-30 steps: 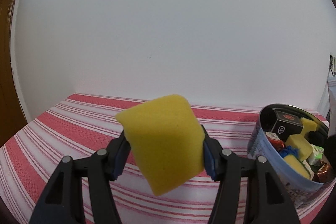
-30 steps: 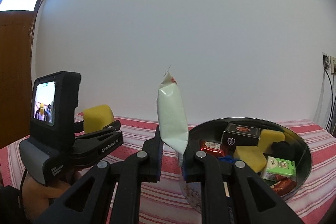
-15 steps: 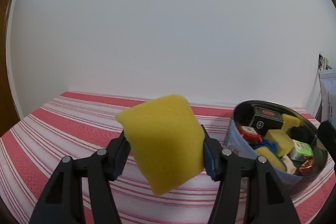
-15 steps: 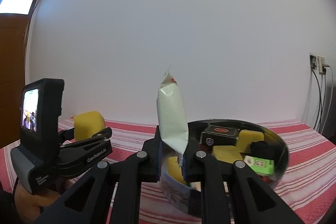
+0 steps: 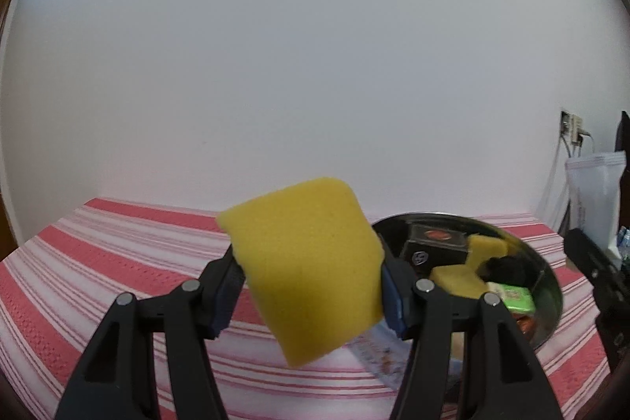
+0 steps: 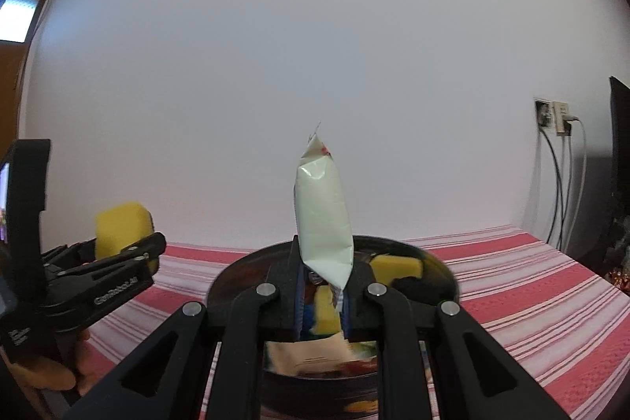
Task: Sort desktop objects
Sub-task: 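Lift the sponge and tube packet and carry them over the tin bowl, then open both tools to drop the sponge and tube packet into the bowl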
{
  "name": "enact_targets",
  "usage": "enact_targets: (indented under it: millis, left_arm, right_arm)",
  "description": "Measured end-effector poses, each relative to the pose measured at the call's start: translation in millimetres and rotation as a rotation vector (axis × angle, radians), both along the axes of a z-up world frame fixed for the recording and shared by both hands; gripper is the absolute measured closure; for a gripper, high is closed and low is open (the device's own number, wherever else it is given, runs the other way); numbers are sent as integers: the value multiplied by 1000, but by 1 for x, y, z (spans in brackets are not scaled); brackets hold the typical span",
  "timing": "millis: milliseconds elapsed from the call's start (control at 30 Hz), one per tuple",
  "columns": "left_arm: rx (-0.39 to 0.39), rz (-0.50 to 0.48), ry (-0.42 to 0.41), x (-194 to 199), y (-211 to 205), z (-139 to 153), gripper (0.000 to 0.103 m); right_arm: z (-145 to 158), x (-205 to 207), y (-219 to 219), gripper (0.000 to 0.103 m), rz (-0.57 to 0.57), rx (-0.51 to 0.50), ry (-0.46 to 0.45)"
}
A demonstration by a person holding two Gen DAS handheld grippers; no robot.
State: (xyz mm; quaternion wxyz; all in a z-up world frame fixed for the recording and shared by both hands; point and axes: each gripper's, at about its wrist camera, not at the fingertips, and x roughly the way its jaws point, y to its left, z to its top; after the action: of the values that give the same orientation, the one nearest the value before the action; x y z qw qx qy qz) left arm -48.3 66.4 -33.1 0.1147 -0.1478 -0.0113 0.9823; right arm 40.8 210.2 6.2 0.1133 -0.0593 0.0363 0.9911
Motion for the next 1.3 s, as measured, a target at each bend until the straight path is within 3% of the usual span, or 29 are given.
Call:
enact_targets:
  millis: [700,933,1300]
  left_arm:
    - [-19,-152,4,8,55,6,43]
    - [-40,-206,-19,-1,80,4,43]
    - [-58,-212,-56,-25,95,2,43]
  right_arm:
    - [4,6,57,88,-55,9,-16]
    - [10,-8,76,88,-63,9,-56]
    - [17,-52,85,88,-33,-1,-104]
